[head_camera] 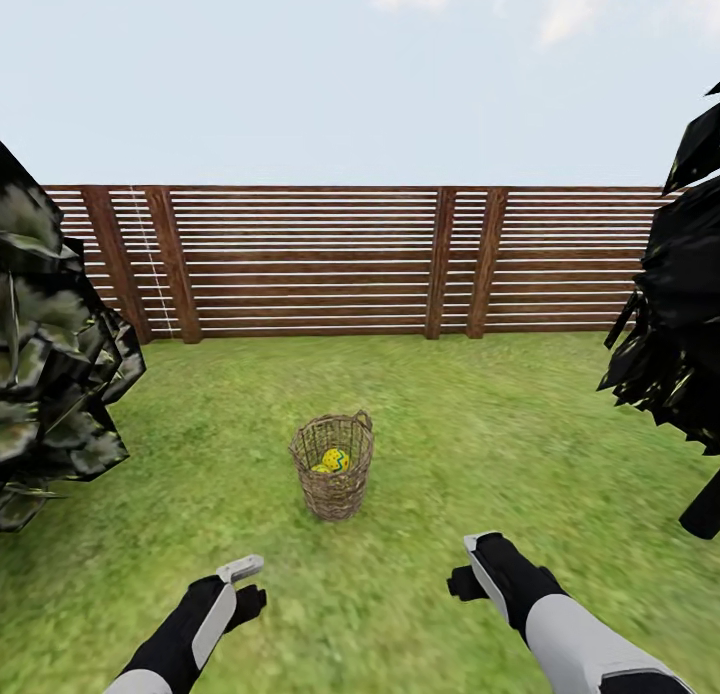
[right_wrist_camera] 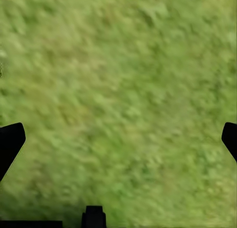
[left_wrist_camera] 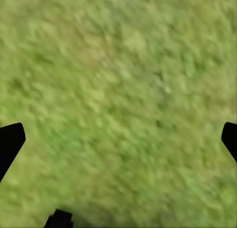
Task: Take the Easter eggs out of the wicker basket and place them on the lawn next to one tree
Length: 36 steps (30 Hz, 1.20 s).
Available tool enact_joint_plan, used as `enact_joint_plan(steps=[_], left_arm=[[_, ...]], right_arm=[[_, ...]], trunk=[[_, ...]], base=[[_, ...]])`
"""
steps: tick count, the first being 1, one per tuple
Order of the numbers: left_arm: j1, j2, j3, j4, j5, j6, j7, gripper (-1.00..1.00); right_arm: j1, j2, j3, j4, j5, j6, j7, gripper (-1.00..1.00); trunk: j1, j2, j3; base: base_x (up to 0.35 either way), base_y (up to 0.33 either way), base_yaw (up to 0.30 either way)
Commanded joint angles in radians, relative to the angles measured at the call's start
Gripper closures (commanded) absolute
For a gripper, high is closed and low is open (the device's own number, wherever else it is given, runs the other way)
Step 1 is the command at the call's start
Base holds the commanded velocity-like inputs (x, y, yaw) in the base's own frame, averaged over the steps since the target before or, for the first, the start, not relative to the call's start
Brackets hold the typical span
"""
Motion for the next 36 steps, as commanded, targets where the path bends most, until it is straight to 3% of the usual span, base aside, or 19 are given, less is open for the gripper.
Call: enact_joint_plan(steps=[1, 12, 16, 18, 28, 33, 35, 36], left_arm=[[0.000, 0.001, 0.005, 0.002, 0.011, 0.002, 0.004, -1.00], [0.000, 0.022, 0.011, 0.009, 0.015, 0.005, -0.007, -1.00], [0.000, 0.076, 0.021, 0.009, 0.028, 0.012, -0.020, -1.00], [0.000, 0.086, 0.030, 0.009, 0.044, 0.013, -0.021, -1.00], [0.000, 0.085, 0.032, 0.010, 0.049, 0.012, -0.021, -1.00], [-0.001, 0.082, 0.029, 0.010, 0.047, 0.012, -0.022, -1.00], [0.000, 0.082, 0.028, 0.010, 0.045, 0.012, -0.022, -1.00], [0.000, 0.082, 0.028, 0.010, 0.045, 0.013, -0.022, -1.00]], right_arm=[[0.000, 0.000, 0.004, -0.002, 0.007, 0.006, 0.001, -1.00], [0.000, 0.001, 0.004, 0.000, 0.006, 0.003, 0.001, -1.00], [0.000, 0.000, 0.003, 0.000, 0.006, 0.003, 0.001, -1.00], [0.000, -0.002, 0.001, 0.000, 0.006, 0.003, 0.000, -1.00], [0.000, -0.008, 0.000, 0.000, 0.007, 0.005, 0.000, -1.00], [0.000, -0.025, -0.002, -0.002, 0.006, 0.007, 0.000, -1.00], [0.000, -0.038, -0.003, -0.003, 0.006, 0.008, 0.000, -1.00], [0.000, -0.058, -0.005, -0.005, 0.005, 0.009, 0.001, -1.00]], trunk=[[0.000, -0.001, -0.001], [0.000, -0.001, -0.001], [0.000, -0.001, -0.001], [0.000, -0.001, -0.001], [0.000, -0.001, -0.001], [0.000, -0.001, -0.001], [0.000, -0.001, -0.001], [0.000, -0.001, -0.001]], base=[[0.266, 0.069, 0.000], [0.325, 0.028, 0.000], [0.336, 0.001, 0.000], [0.336, 0.000, 0.000], [0.336, 0.000, 0.000], [0.336, 0.000, 0.000], [0.336, 0.000, 0.000], [0.336, 0.000, 0.000]])
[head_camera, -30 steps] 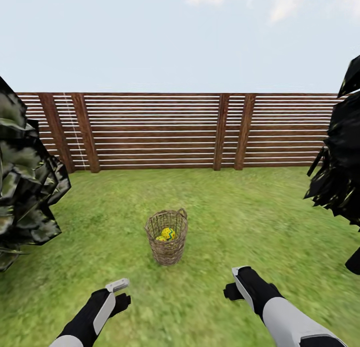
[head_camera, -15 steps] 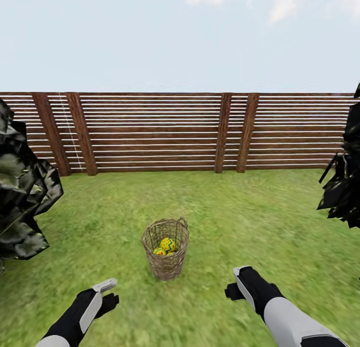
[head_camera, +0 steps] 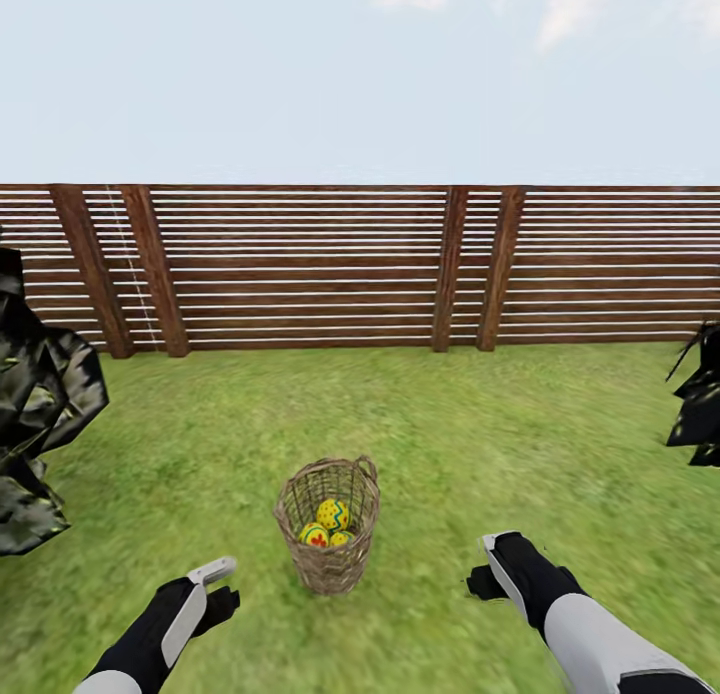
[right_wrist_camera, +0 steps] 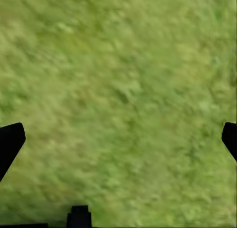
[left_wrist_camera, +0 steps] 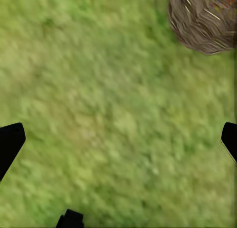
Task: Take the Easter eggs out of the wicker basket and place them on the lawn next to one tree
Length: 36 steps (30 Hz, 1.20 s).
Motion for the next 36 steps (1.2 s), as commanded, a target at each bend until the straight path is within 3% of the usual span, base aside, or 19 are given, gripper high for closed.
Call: enact_joint_plan(steps=[1, 3, 5, 9, 13, 15, 17, 21, 36], left_arm=[[0.000, 0.000, -0.001, -0.001, 0.010, 0.004, 0.007, -1.00], [0.000, 0.000, -0.002, -0.001, 0.010, 0.005, 0.007, -1.00], [0.000, 0.000, -0.003, 0.000, 0.009, 0.006, 0.006, -1.00], [0.000, 0.012, -0.005, 0.012, 0.006, 0.014, 0.005, -1.00], [0.000, 0.068, -0.004, 0.028, 0.006, 0.042, -0.014, -1.00], [0.000, 0.101, -0.003, 0.031, 0.006, 0.055, -0.072, -1.00], [0.000, 0.116, -0.003, 0.032, 0.004, 0.062, -0.130, -1.00], [0.000, 0.118, -0.007, 0.033, 0.000, 0.065, -0.166, -1.00], [0.000, 0.115, -0.005, 0.032, 0.001, 0.064, -0.172, -1.00]], right_arm=[[0.000, -0.033, 0.005, -0.003, 0.000, 0.006, 0.003, -1.00], [0.000, -0.084, 0.002, -0.005, -0.014, 0.007, 0.007, -1.00], [0.000, -0.128, -0.005, -0.007, -0.064, 0.012, 0.008, -1.00], [0.000, -0.158, -0.007, -0.008, -0.129, 0.016, 0.007, -1.00], [0.000, -0.158, -0.004, -0.008, -0.140, 0.016, 0.004, -1.00], [0.000, -0.157, -0.004, -0.008, -0.142, 0.016, 0.003, -1.00], [0.000, -0.159, -0.005, -0.008, -0.143, 0.016, 0.003, -1.00], [0.000, -0.165, -0.008, -0.008, -0.143, 0.017, 0.004, -1.00], [0.000, -0.163, -0.003, -0.008, -0.143, 0.017, 0.004, -1.00]], trunk=[[0.001, -0.001, -0.001], [0.001, -0.001, -0.001], [0.001, -0.001, -0.001], [0.001, -0.001, -0.001], [0.001, -0.001, -0.001], [0.001, -0.001, -0.001], [0.001, -0.001, -0.001], [0.001, -0.001, -0.001], [0.001, -0.001, -0.001]], base=[[0.336, 0.000, 0.000], [0.336, 0.000, 0.000], [0.336, 0.000, 0.000], [0.336, 0.000, 0.000], [0.336, 0.000, 0.000], [0.336, 0.000, 0.000], [0.336, 0.000, 0.000], [0.323, 0.000, 0.000], [0.058, 0.000, 0.000]])
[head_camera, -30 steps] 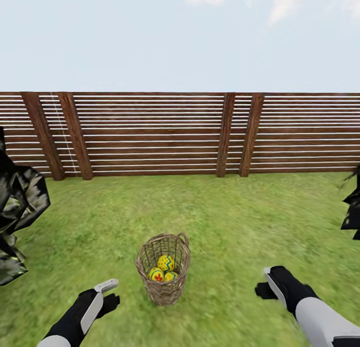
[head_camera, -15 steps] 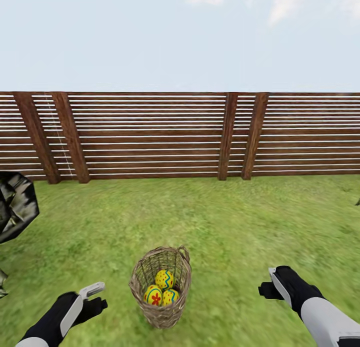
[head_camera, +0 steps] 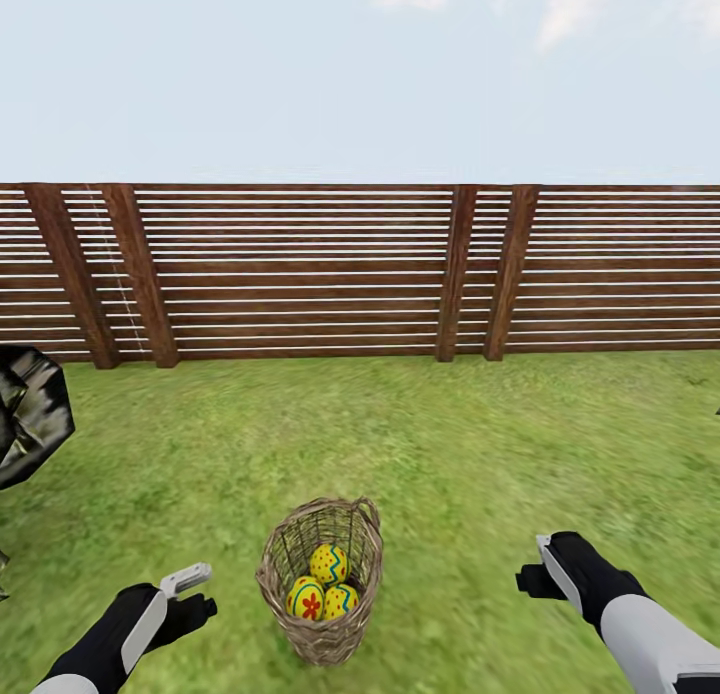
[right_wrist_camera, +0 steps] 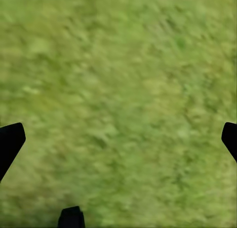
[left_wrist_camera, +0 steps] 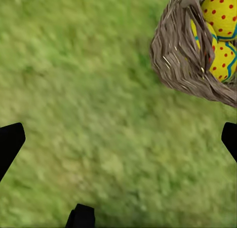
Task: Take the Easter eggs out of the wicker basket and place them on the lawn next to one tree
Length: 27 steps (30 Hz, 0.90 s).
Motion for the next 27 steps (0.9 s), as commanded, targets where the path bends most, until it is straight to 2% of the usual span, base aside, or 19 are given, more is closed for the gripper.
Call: enact_joint_plan(steps=[1, 13, 27], left_arm=[[0.000, 0.000, 0.001, -0.002, 0.011, 0.005, 0.008, -1.00], [0.000, -0.003, 0.002, 0.000, 0.013, 0.003, 0.010, -1.00], [0.000, -0.008, 0.002, 0.000, 0.014, -0.001, 0.010, -1.00]], right_arm=[[0.000, -0.001, 0.006, -0.002, -0.006, 0.005, -0.003, -1.00], [0.000, -0.003, 0.003, -0.002, -0.006, 0.005, -0.003, -1.00], [0.000, -0.003, 0.005, -0.002, -0.006, 0.005, -0.003, -1.00]], trunk=[[0.000, -0.001, -0.001], [0.000, -0.001, -0.001], [0.000, -0.001, -0.001]], base=[[0.164, 0.000, 0.000], [0.295, 0.000, 0.000], [0.020, 0.000, 0.000]])
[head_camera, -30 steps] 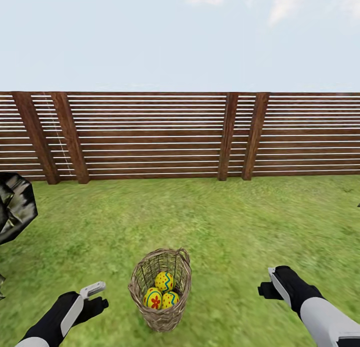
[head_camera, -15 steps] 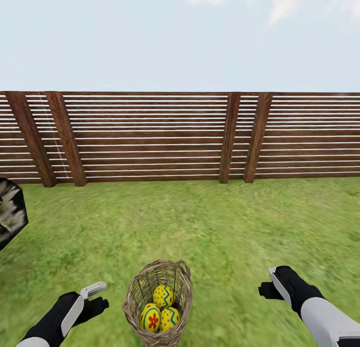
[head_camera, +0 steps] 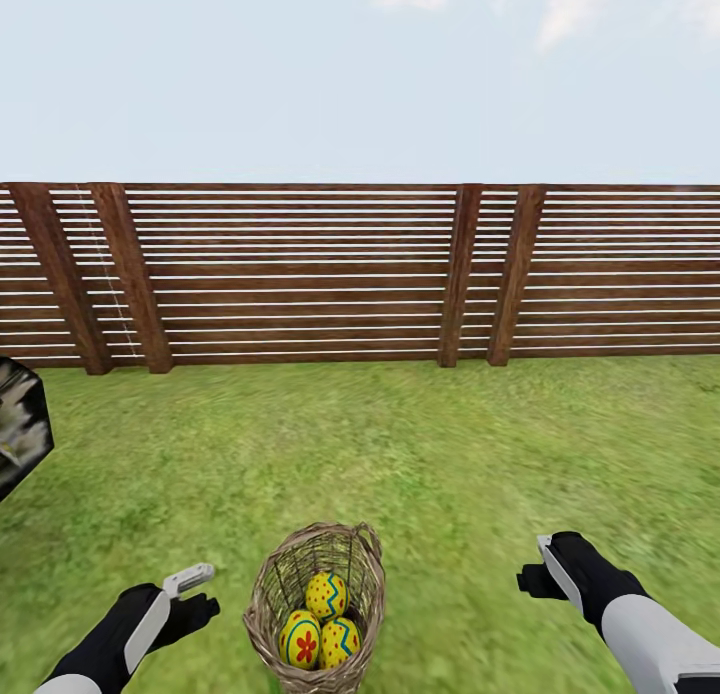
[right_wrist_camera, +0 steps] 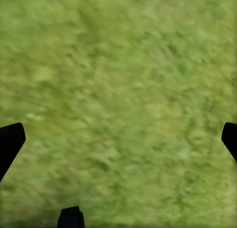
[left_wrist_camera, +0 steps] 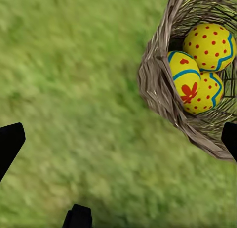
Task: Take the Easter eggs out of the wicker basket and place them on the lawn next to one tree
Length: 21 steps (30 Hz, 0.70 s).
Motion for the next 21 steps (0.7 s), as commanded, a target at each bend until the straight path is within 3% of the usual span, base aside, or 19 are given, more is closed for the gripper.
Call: enact_joint_plan(steps=[1, 11, 21], left_arm=[[0.000, 0.000, 0.001, -0.002, 0.011, 0.005, 0.008, -1.00], [0.000, -0.021, 0.000, 0.000, 0.011, 0.003, 0.006, -1.00], [0.000, -0.043, 0.000, 0.001, 0.009, 0.000, 0.006, -1.00]], right_arm=[[0.000, -0.001, 0.006, -0.002, -0.006, 0.005, -0.003, -1.00], [0.000, -0.001, 0.004, -0.002, -0.007, 0.005, -0.003, -1.00], [0.000, -0.001, 0.006, -0.002, -0.006, 0.005, -0.003, -1.00]], trunk=[[0.000, -0.001, -0.001], [0.000, -0.001, -0.001], [0.000, -0.001, -0.001]], base=[[0.000, 0.000, 0.000], [0.123, 0.000, 0.000], [0.013, 0.000, 0.000]])
